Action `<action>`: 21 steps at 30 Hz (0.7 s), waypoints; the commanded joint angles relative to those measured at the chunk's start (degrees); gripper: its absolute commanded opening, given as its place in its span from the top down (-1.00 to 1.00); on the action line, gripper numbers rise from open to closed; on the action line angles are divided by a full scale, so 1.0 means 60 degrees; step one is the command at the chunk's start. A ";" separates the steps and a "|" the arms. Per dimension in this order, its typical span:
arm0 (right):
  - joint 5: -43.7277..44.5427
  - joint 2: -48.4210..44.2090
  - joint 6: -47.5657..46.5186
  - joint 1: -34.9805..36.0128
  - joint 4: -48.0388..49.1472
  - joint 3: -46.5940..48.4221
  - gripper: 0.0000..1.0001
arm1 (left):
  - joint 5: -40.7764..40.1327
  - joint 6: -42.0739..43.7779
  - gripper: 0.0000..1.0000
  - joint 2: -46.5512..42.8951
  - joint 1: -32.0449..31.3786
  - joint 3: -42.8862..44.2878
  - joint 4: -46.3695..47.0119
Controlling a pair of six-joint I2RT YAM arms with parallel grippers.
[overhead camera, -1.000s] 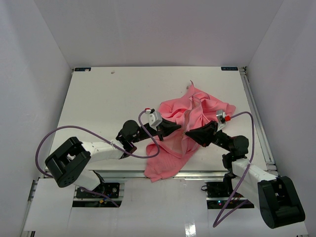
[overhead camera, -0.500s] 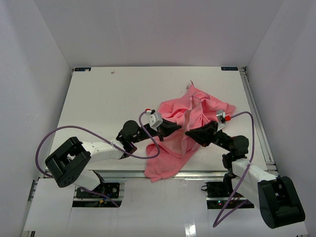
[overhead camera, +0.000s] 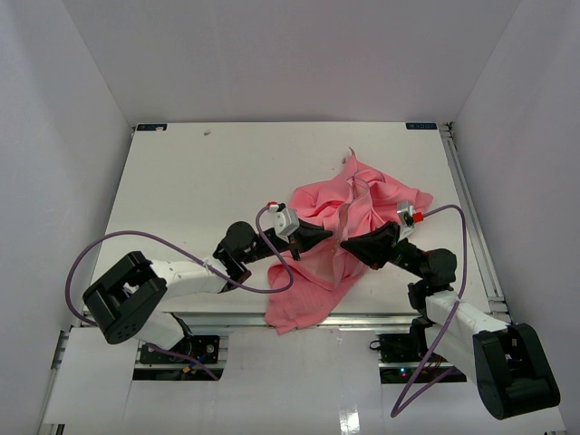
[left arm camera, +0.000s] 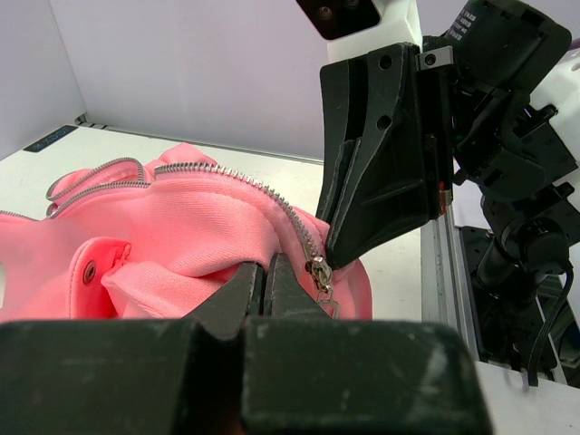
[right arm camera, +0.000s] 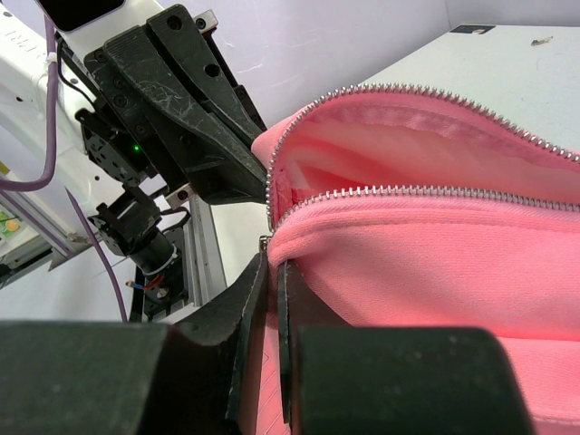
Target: Zip up the jacket
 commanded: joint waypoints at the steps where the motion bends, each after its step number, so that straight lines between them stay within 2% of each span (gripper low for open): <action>1: 0.0153 -0.0105 0.0046 0.0041 0.5178 0.0354 0.85 | 0.0046 0.0198 1.00 -0.0189 -0.0086 -0.0002 0.0303; 21: 0.0641 -0.0129 -0.0069 0.0052 0.5229 0.0300 0.84 | 0.0178 -0.0007 1.00 -0.0113 -0.0086 -0.0051 0.0425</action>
